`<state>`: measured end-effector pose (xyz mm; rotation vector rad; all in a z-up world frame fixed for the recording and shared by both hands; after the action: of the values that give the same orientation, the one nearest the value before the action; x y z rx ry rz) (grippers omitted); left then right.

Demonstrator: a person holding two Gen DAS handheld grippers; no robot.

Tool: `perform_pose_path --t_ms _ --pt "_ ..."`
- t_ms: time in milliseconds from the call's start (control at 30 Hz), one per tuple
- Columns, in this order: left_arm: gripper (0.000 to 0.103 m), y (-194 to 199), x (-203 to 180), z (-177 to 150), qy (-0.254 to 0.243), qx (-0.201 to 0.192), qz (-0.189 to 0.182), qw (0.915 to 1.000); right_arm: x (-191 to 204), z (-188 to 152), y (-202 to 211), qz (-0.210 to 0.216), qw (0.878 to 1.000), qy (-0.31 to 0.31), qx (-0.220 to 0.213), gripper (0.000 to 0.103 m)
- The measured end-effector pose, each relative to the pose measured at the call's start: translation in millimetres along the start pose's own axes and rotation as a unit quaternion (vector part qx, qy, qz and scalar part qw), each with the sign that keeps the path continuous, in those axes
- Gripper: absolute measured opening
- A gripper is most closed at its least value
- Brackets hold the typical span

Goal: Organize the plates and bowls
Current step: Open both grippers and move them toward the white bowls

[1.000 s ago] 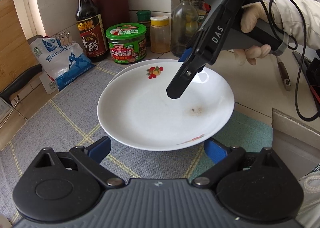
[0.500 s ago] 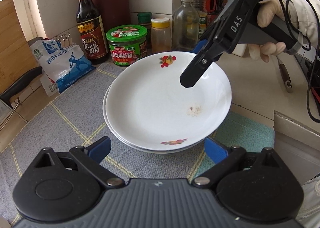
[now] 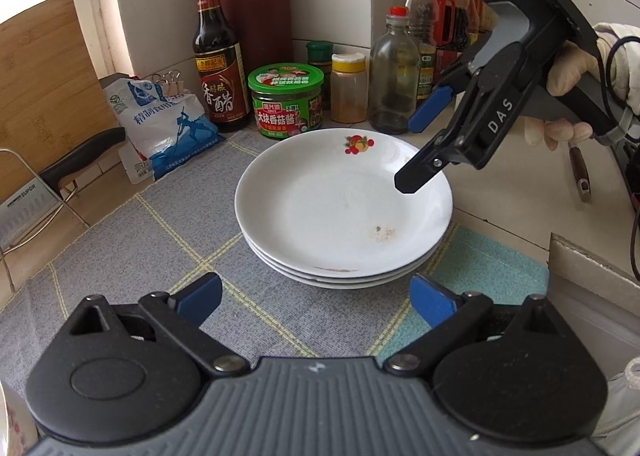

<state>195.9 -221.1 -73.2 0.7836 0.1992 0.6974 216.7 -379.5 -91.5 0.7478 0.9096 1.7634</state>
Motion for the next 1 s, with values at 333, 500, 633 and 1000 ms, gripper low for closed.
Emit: perform_pose_path --t_ms 333,500,633,1000 --pt "0.1 40 40 -18 0.109 0.005 0.111 0.9878 50 9 6 -0.057 0.991 0.029 -0.116 0.103" --pt "0.1 65 69 -38 0.15 0.003 0.15 0.9772 85 5 -7 -0.045 0.989 0.011 -0.137 0.103" --pt "0.1 80 88 -53 0.163 -0.003 0.16 0.9734 122 3 -17 -0.036 0.989 0.018 -0.142 0.103" --pt "0.1 150 150 -110 0.159 -0.012 0.155 0.9749 249 6 -42 -0.023 0.987 0.081 -0.14 0.103"
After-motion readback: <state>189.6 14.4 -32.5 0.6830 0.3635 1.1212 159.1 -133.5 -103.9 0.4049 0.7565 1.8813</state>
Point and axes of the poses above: each gripper's, at about its wrist camera, not at the fingertips, and y roughly against the way its jaws point, x to its left, z to its top, the point moved 9 cm from there along -y, roughly the way its jaws point, and after that the axes turned 2 degrees about z, right-handed, at the moved point
